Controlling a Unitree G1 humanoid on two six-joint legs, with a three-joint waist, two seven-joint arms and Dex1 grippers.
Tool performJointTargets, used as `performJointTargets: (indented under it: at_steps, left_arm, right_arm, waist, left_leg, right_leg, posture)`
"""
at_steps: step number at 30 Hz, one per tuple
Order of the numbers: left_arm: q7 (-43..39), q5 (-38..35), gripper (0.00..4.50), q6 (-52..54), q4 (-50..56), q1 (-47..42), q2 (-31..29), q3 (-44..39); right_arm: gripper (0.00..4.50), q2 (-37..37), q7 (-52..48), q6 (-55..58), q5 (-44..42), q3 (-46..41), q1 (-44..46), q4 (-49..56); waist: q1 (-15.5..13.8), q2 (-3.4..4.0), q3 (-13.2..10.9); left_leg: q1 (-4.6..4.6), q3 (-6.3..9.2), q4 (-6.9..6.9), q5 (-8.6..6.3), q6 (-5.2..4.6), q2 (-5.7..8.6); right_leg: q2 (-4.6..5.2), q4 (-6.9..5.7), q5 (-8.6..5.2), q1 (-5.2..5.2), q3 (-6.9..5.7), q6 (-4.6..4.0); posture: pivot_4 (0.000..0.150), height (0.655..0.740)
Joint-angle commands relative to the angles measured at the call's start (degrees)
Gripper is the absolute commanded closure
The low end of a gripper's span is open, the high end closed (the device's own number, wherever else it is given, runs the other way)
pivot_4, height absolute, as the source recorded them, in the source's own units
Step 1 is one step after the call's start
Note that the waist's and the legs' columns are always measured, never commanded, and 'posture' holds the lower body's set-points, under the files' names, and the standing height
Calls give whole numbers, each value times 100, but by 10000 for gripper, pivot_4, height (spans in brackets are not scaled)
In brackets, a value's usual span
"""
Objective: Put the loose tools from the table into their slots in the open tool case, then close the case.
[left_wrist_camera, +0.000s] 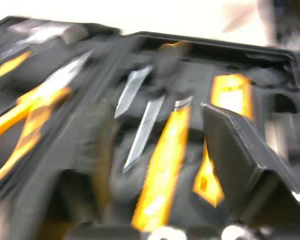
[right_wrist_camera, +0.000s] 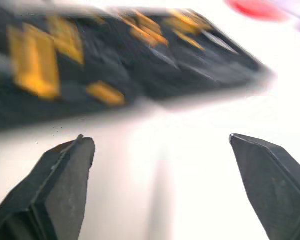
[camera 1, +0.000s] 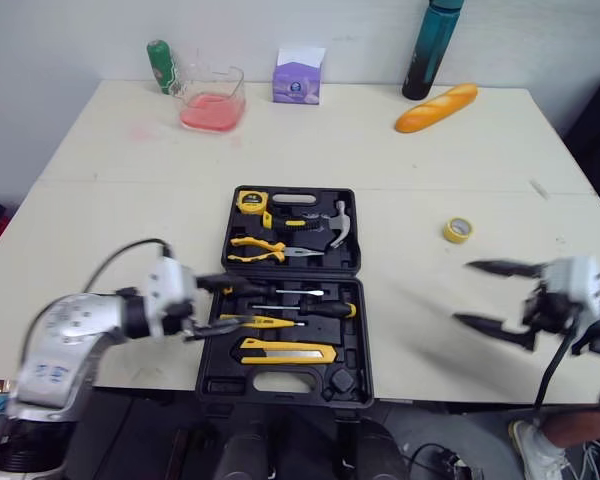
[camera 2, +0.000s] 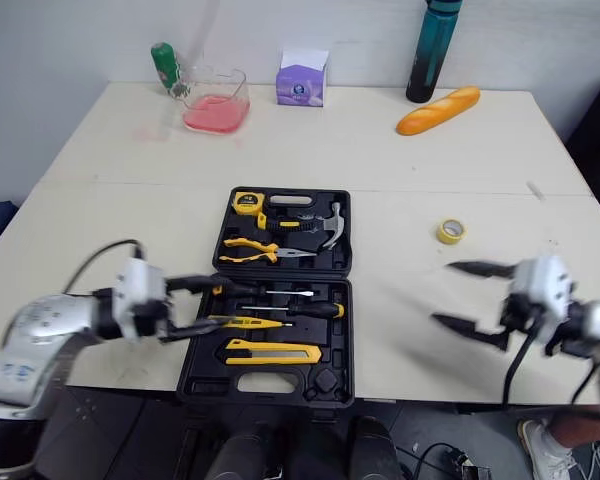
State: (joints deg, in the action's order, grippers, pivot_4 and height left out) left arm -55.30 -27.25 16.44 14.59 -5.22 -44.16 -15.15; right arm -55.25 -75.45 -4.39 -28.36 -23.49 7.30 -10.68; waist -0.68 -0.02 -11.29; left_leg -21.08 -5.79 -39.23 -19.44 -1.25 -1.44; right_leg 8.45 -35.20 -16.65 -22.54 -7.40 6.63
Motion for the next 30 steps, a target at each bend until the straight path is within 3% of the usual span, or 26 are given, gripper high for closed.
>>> performJointTargets:
  at_steps: [1, 3, 10, 15, 30]
  left_arm:
    - [202, 24, 480, -193, -388, 292, -174, -907]
    - [210, 328, 480, -682, -897, 419, -348, -1288]
    - [730, 381, 480, -756, -1878, 1084, -465, -2747]
    - [1032, 446, 480, -991, -2419, 1576, -328, -3263]
    - [1038, 33, 480, -828, -1769, 1876, -108, -3271]
  right_arm:
    - [0, -206, -102, -512, 91, -308, 385, -922]
    - [0, -224, 6, -584, 100, -397, 631, -1378]
    - [0, -358, 968, -1287, 571, -523, 1339, -3065]
    - [0, -403, 1555, -1690, 1028, -372, 1540, -3752]
    - [0, -221, 1522, -1782, 1180, -98, 2325, -4764]
  waist:
    - [34, -1, 0]
    - [75, -1, 0]
    - [146, -1, 0]
    - [231, 0, -1]
    - [252, 1, -1]
  left_leg:
    - [0, 1, 3, -1, 2, -6]
    - [-1, 0, 8, -2, 5, -8]
    - [-1, -17, 7, -6, 4, -8]
    - [-3, -24, 13, -11, 9, -11]
    - [1, -33, 12, -21, 15, -21]
  right_leg:
    - [-5, 1, -1, 1, -4, -1]
    - [-8, 5, -1, 1, -7, -2]
    - [3, 4, 1, -7, 1, 1]
    - [3, 6, -2, -13, 0, -4]
    - [9, 4, -1, -18, 13, -5]
  posture:
    - [1500, 7400]
    - [1500, 7400]
    - [1500, 7400]
    - [1500, 7400]
    - [1500, 7400]
